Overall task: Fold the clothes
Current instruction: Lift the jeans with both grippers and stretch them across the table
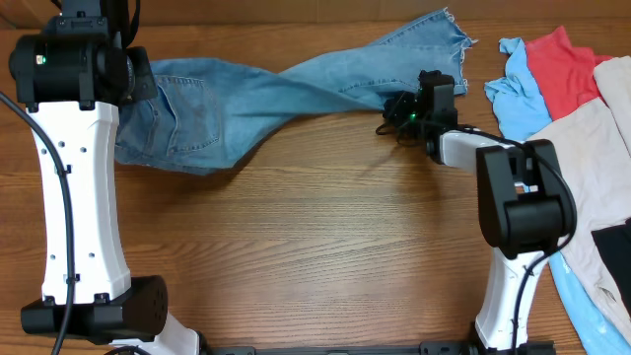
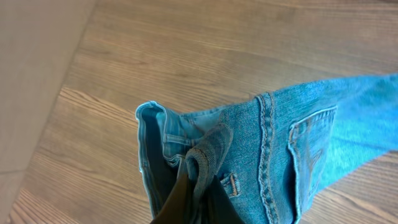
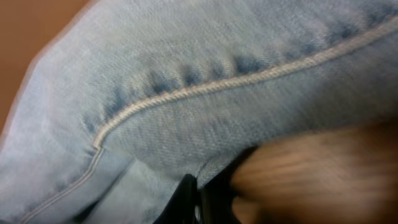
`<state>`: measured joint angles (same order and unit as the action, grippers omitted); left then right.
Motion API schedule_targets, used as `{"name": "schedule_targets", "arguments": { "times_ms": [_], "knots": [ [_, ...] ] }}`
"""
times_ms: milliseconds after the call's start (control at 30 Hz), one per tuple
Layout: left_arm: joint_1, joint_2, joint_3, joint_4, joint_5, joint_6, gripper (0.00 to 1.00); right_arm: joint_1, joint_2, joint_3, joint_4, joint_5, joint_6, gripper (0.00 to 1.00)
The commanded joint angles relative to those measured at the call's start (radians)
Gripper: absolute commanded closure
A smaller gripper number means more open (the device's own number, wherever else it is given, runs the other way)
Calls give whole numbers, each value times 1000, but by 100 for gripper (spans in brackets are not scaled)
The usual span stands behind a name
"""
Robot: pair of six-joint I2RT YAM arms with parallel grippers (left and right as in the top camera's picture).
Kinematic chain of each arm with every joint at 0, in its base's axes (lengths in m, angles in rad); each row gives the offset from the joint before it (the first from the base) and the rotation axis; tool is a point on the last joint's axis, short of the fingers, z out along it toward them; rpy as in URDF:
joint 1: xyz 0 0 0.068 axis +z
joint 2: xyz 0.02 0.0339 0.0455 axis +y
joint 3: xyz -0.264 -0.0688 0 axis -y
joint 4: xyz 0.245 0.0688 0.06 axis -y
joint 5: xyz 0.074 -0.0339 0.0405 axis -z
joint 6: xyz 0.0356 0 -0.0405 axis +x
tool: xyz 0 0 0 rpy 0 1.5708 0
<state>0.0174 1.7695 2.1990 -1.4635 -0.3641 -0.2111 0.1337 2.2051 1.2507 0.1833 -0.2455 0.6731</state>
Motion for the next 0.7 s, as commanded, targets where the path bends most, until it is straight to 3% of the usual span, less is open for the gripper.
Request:
{"name": "schedule_targets", "arguments": {
  "times_ms": [0, 100, 200, 267, 467, 667],
  "knots": [
    [3, -16, 11, 105, -90, 33, 96, -71, -200, 69, -168, 17, -198, 96],
    [10, -16, 11, 268, -90, 91, 96, -128, -324, 204, -353, 85, -304, 96],
    [31, -16, 11, 481, -88, 137, 96, -220, -414, 472, -633, 114, -415, 96],
    [39, -17, 13, 495, -84, 137, 96, -251, -426, 596, -799, 115, -457, 96],
    [46, -16, 13, 280, -16, 51, 96, -296, -426, 719, -1197, 120, -473, 96],
    [48, -16, 12, 87, 95, 50, 96, -298, -425, 687, -1373, 216, -473, 96]
  ]
}}
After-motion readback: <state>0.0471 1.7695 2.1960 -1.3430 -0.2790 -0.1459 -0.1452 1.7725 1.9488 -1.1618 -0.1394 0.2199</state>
